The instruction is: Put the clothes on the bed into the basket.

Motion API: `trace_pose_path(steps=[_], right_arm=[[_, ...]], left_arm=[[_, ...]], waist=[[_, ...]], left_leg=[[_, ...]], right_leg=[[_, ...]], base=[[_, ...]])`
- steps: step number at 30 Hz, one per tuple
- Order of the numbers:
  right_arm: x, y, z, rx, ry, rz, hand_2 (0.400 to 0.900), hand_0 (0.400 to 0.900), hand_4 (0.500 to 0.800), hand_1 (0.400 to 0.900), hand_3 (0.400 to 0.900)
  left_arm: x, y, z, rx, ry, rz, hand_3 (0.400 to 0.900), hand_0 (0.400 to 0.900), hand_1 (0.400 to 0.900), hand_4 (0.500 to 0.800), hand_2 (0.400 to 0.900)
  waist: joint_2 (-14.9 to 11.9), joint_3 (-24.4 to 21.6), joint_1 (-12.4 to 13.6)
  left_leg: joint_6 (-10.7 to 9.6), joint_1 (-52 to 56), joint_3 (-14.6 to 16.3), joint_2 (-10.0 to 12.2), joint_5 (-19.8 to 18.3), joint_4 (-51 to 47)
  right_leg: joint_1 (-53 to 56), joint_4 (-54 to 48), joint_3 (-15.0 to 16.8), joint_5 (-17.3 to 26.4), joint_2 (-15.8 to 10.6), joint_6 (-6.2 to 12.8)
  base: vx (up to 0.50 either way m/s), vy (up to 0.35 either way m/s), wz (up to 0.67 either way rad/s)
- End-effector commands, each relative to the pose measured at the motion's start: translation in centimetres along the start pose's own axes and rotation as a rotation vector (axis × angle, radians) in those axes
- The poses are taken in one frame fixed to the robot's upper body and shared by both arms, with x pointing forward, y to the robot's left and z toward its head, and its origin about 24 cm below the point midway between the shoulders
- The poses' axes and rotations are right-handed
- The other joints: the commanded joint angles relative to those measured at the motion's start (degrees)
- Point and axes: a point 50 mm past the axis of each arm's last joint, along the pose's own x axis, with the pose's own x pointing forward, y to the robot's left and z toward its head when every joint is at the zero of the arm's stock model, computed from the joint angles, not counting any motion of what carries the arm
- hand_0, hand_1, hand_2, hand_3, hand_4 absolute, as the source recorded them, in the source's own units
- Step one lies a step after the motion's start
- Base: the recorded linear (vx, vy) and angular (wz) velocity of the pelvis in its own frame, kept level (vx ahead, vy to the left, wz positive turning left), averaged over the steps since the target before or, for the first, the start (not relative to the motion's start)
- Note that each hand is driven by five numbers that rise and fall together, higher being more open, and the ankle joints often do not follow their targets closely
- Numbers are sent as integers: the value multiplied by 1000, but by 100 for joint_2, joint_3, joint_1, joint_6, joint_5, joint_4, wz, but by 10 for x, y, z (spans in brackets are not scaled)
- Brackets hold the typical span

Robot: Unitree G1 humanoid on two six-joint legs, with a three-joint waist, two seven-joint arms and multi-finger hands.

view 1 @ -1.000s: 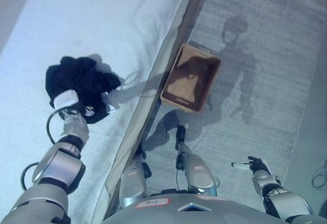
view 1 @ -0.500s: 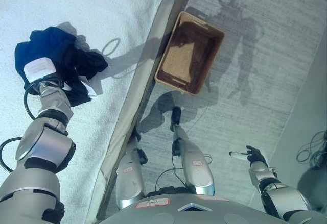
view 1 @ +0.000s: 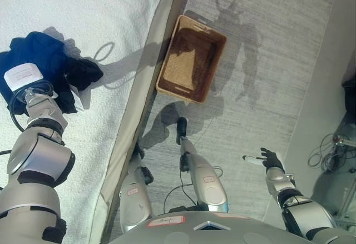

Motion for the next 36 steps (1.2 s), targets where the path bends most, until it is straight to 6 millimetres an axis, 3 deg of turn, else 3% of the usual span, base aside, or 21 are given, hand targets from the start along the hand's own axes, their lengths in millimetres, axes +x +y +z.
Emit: trace_pose_path(steps=[1,5,8,14,20,29,36], right_arm=[[5,-33,0,10,21,-95,900,900,800,900,900],[1,-22,-16,24,71,-68,900,900,800,900,900],[-3,-15,-30,34,116,-63,900,900,800,900,900],[-7,-21,-51,46,185,-91,900,900,800,900,900],[-14,-39,-78,50,262,-126,900,900,800,900,900],[-19,-68,-96,79,324,-198,900,900,800,900,900],[-26,-80,-112,130,388,-248,900,900,800,900,900]], left_arm=[[-10,-24,15,-200,16,-110,400,400,400,500,400],[-26,-53,26,-737,162,-189,400,400,400,500,400],[-42,-70,52,-1037,223,-249,400,400,400,500,400],[-68,-80,102,-1340,149,-372,400,400,400,500,400],[-84,-76,135,-1442,33,-464,400,400,400,500,400],[-77,-55,149,-1394,-72,-458,400,400,400,500,400],[-68,-36,154,-1365,-123,-428,400,400,400,500,400]], waist=[[512,33,37],[523,-37,110],[561,-84,123],[743,-151,77],[1017,-207,-97],[1379,-301,-486],[1577,-316,-707]], left_leg=[[-281,-3,-604,209,-71,-36],[-288,301,-574,180,-146,-36],[-301,573,-524,164,-223,-36],[-320,1215,-312,208,-369,-36],[-332,1675,-104,201,-454,-36],[-358,1857,302,219,-508,-36],[-412,1833,507,279,-519,-36]], right_leg=[[331,-13,65,-285,-150,623],[593,-13,95,-402,-142,557],[834,-13,126,-490,-137,521],[1314,-13,276,-682,-134,446],[1659,-13,415,-825,-101,391],[1591,-13,767,-807,5,367],[1387,-13,1001,-766,93,347]], base=[[36,-38,-1],[60,-48,-8],[58,-54,-11],[43,-47,-21],[29,-49,-16],[10,-50,-28],[37,-65,-26]])
